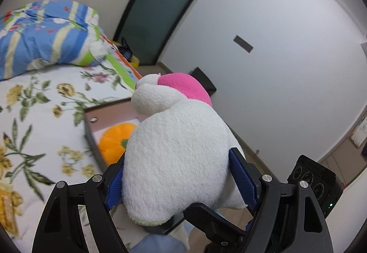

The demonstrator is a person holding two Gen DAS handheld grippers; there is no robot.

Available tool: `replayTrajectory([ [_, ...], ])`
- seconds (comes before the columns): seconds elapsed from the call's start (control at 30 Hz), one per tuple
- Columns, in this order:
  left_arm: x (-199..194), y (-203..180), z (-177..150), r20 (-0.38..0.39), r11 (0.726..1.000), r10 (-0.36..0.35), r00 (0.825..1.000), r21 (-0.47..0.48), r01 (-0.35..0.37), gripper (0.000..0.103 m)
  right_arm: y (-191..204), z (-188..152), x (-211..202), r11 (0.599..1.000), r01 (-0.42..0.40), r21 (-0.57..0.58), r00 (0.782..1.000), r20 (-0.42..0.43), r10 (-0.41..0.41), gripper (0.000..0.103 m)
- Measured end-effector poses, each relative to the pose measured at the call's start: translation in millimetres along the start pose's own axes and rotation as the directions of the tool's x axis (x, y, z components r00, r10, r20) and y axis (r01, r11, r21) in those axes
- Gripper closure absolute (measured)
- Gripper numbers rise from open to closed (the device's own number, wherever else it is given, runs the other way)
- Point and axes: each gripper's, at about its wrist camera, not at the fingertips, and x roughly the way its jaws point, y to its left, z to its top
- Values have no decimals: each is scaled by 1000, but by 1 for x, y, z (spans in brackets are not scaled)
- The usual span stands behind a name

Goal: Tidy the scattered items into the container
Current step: 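Carry the white plush toy with the left gripper over the dark box and lower it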

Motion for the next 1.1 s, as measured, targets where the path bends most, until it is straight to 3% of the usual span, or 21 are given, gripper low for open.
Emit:
replayTrajectory([
  [0.37,67,-11,-17,-89,999,47,995,16,-46,22,-70,-31,9,994,1,111,999,-47,4,7],
  [0.77,87,3,-19,-98,995,104,990,20,-103,22,-85,-39,36,985,-33,167,996,-71,46,7],
  [0.9,93,2,-19,-84,995,98,992,24,-96,21,-93,-39,41,984,-24,175,995,-87,40,1],
  [1.1,101,-5,-22,-104,986,153,983,82,-145,21,-97,-46,40,986,33,166,989,-145,-9,0],
])
